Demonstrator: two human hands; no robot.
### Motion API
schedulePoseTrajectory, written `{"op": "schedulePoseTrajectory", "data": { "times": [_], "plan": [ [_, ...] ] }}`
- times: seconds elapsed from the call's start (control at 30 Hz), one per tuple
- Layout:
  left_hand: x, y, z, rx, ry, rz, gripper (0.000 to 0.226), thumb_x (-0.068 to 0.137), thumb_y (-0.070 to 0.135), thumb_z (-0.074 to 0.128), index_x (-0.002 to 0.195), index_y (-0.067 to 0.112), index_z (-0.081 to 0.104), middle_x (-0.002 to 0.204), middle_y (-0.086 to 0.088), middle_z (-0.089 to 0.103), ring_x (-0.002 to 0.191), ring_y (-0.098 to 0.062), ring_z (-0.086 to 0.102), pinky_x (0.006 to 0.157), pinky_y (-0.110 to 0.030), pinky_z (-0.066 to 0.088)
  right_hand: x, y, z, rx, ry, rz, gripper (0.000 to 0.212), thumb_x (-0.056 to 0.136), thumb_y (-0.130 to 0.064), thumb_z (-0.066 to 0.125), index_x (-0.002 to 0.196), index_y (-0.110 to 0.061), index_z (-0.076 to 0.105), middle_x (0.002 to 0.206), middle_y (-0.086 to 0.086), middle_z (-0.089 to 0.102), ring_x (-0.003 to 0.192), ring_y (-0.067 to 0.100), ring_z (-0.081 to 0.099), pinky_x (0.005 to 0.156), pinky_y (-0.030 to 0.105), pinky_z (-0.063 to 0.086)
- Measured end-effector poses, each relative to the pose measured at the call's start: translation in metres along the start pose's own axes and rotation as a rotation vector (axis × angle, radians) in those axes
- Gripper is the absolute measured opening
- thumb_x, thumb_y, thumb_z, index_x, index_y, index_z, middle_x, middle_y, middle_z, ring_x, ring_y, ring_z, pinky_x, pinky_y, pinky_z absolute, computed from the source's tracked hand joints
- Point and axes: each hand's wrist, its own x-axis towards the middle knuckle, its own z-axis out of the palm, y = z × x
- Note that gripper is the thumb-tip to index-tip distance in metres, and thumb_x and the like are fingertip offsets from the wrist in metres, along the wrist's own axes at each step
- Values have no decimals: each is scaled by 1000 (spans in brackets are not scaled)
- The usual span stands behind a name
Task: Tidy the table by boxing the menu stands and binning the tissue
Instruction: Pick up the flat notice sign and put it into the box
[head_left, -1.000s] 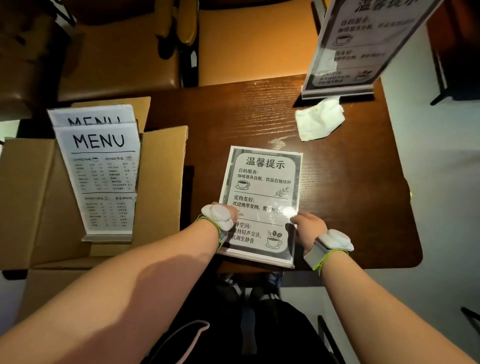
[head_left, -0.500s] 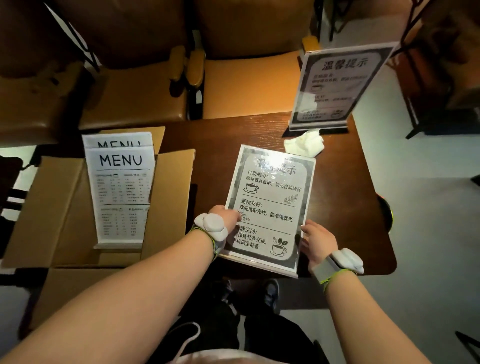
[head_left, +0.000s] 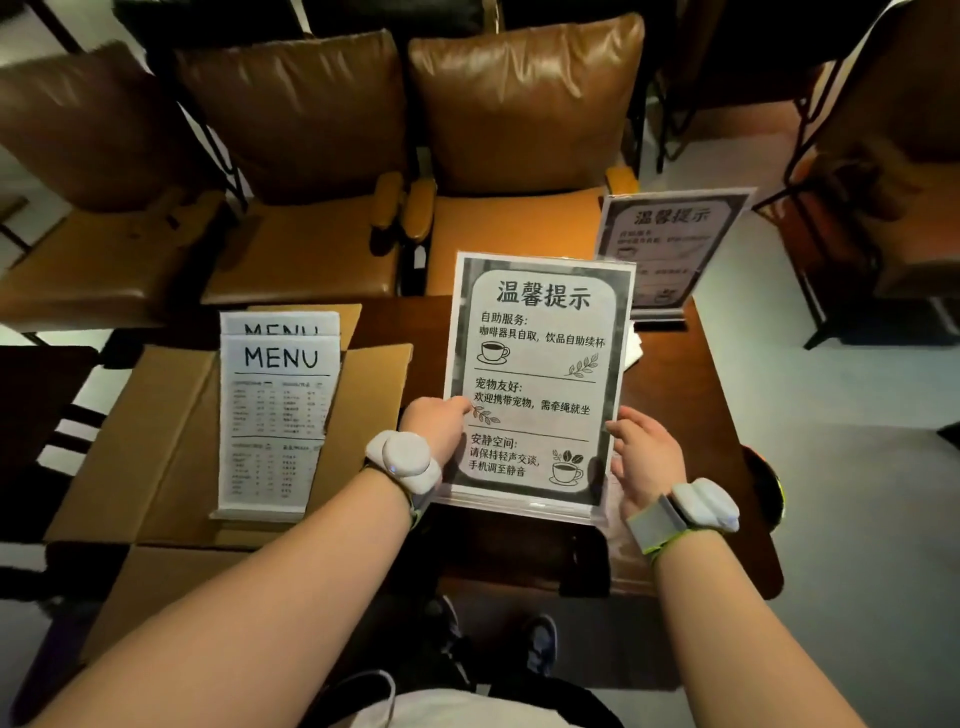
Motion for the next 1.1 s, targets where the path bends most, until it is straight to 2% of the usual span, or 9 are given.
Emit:
{"op": "schedulePoseTrajectory", "data": {
  "times": [0.1, 0.23, 0.37, 0.43, 0.53, 0.63, 0.7, 0.9, 1.1],
  "plan": [
    [-6, 2, -10, -16, -15, 39, 49, 73, 37, 54, 95, -3, 71, 99, -17, 75, 95, -31, 70, 95, -52, 51, -3, -8, 8, 62, -29, -12, 28, 70, -11, 57, 82, -31, 73, 91, 6, 77, 72, 16, 73, 54, 30, 57],
    [-9, -2, -27, -85, 14, 84, 38, 85, 31, 55, 101, -1, 66, 104, -17, 74, 86, -23, 71, 73, -32, 60, -8, -16, 22, 1, -91, -65, 45, 70, -15, 59, 112, -29, 67, 110, 5, 73, 99, 19, 69, 88, 40, 55],
    [-5, -6, -44, -101, -7, 106, 34, 91, 29, 53, 106, 2, 68, 96, -4, 78, 84, -15, 74, 60, -22, 56, -15, -22, 37, -33, -149, -84, 40, 68, -13, 56, 87, -44, 73, 96, -7, 77, 96, 18, 71, 85, 38, 54],
    [-6, -6, -53, -124, -19, 112, 30, 93, 30, 50, 100, 12, 72, 91, 6, 78, 74, -3, 73, 51, -15, 52, -18, -25, 45, -64, -149, -113, 42, 67, -16, 57, 103, -36, 69, 106, -4, 74, 101, 19, 69, 93, 41, 52],
    [-6, -6, -66, -145, -3, 141, 26, 94, 32, 51, 99, 15, 70, 90, 10, 77, 72, 2, 70, 52, -17, 48, -23, -29, 57, -32, -161, -102, 55, 69, -14, 59, 122, -28, 63, 110, 1, 73, 97, 16, 70, 83, 33, 55],
    [1, -10, -90, -205, -13, 161, 9, 95, 27, 53, 86, 29, 56, 64, 29, 69, 56, 17, 62, 40, -9, 46, -34, -33, 80, -94, -205, -157, 45, 70, -12, 55, 95, -46, 72, 97, -9, 76, 94, 15, 71, 81, 35, 55],
    [2, -12, -103, -217, -24, 158, 3, 94, 27, 55, 93, 27, 52, 66, 26, 69, 53, 20, 59, 37, -5, 42, -40, -35, 90, -101, -201, -177, 45, 68, -13, 55, 95, -45, 72, 96, -9, 76, 96, 18, 70, 84, 39, 56],
    [17, -29, -167, -255, -4, 200, 57, 90, 29, 57, 142, 24, 35, 109, 7, 65, 86, 1, 60, 54, -13, 47, -64, -33, 152, -144, -209, -218, 51, 65, -15, 56, 112, -33, 69, 105, -3, 75, 105, 24, 67, 96, 49, 51],
    [30, -50, -236, -323, -11, 220, 58, 92, 21, 57, 145, 21, 33, 100, 12, 64, 68, 11, 67, 44, -8, 48, -90, -18, 210, -228, -250, -239, 44, 79, -5, 55, 115, -28, 64, 111, 6, 72, 106, 27, 66, 98, 50, 49]
  ]
}}
